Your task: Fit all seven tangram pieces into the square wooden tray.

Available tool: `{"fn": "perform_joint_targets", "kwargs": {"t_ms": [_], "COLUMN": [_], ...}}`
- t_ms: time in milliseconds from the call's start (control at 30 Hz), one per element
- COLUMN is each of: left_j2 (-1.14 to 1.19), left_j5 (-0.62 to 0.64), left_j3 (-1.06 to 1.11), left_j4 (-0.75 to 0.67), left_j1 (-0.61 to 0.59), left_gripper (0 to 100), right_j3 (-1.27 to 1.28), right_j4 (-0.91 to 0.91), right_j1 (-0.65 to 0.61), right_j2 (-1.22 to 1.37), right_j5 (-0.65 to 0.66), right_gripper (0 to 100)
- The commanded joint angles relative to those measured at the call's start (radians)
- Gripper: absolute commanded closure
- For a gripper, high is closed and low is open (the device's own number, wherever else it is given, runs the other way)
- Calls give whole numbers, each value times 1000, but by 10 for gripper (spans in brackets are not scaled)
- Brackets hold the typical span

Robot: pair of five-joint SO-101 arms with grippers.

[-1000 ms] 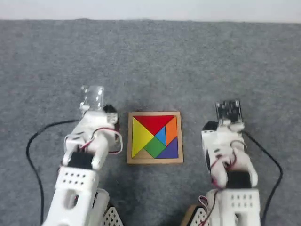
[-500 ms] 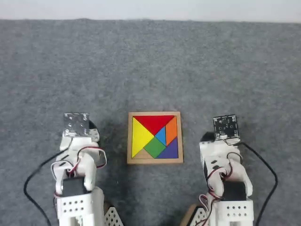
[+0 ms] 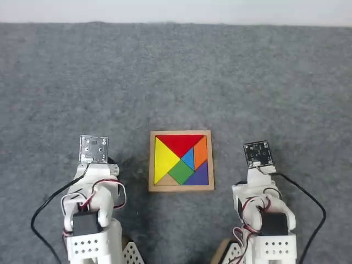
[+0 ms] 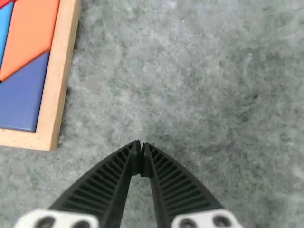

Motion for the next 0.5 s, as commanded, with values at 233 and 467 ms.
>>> {"fn": "perform_joint_targets", "kwargs": {"t_ms": [233, 467], "left_j2": [-20, -20], "left_j5": [-5, -5], "left_j3": [-16, -16], "left_j4": [-41, -44], "left_j1": [0, 0], "left_gripper": [986, 986], "right_j3": [15, 15], "right_j4": [7, 7], "right_j1": [10, 10], "right_j2": [-21, -21], "right_j5": [14, 14], "right_gripper": [991, 991]}}
